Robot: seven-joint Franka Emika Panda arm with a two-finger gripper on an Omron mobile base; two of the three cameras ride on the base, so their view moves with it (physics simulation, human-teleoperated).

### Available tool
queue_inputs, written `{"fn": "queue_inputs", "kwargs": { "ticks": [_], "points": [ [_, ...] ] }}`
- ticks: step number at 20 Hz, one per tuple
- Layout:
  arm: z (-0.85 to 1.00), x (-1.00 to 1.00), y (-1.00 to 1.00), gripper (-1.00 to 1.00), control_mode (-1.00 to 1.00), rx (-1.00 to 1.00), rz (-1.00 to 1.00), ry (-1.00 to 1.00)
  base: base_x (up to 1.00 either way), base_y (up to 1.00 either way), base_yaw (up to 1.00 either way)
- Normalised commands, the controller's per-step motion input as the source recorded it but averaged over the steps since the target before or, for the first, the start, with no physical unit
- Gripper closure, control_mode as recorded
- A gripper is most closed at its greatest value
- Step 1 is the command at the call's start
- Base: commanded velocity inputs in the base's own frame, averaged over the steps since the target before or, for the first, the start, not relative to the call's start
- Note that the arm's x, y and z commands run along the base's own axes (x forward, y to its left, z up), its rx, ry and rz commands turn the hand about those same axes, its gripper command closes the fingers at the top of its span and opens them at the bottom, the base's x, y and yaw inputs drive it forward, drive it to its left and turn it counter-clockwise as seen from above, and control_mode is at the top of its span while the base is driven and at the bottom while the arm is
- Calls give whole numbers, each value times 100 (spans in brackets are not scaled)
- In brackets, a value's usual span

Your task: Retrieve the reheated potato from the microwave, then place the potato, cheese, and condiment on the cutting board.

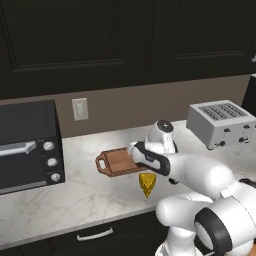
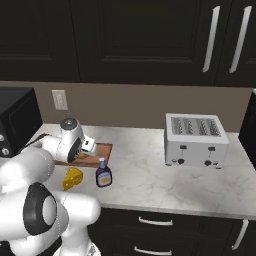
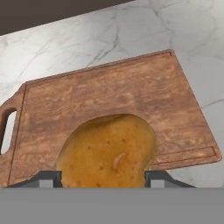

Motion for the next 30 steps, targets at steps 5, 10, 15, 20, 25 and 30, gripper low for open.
{"fn": "queue_inputs", "kwargs": {
  "ticks": [5,10,15,20,25,30],
  "points": [
    [-7,16,1,100,-100,0,6,-3,0,0,0],
    [-15,23,3,100,-100,0,4,-3,0,0,0],
    [-24,30,8,100,-100,0,3,-1,0,0,0],
    [-24,29,2,100,-100,0,3,0,0,0,0],
    [-28,23,3,100,-100,0,2,0,0,0,0],
    [-31,4,3,-100,-100,-2,0,0,0,0,0]
  ]
}}
